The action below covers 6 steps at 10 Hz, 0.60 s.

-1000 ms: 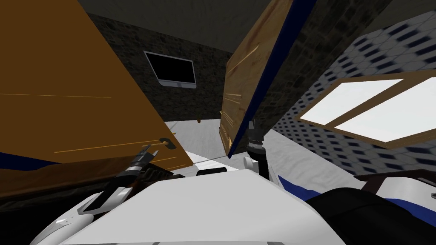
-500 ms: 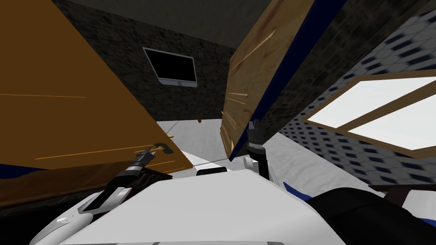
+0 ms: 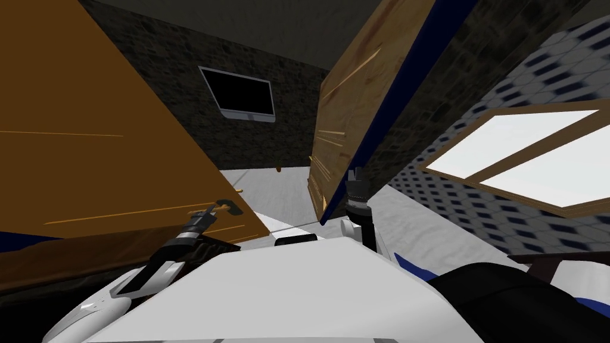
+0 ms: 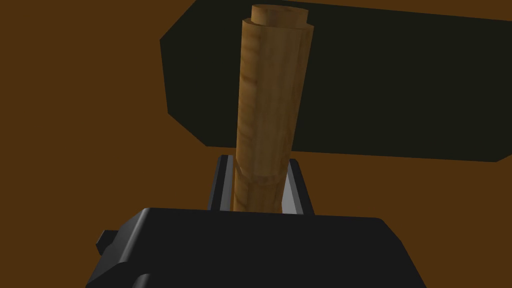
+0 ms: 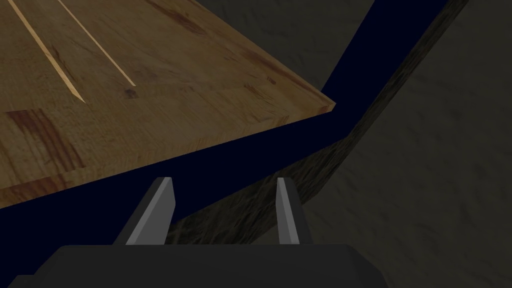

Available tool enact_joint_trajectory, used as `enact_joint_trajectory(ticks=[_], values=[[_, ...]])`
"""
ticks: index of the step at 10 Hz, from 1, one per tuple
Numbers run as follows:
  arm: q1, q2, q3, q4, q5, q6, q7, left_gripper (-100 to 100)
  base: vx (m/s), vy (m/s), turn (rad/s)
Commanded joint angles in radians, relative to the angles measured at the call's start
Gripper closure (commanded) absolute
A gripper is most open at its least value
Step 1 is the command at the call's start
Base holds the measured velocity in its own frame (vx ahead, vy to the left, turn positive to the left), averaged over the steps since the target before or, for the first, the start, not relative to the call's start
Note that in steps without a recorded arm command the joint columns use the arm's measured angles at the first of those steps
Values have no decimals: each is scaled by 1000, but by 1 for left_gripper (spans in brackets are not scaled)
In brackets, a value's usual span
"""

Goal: Push the door open

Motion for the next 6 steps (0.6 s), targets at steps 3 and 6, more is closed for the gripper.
enact_joint_trajectory(ticks=[3,6], values=[[-56,-26,11,38,10,26,-40,100,127,-14,92],[-104,-47,20,70,18,47,-75,100,164,0,67]])
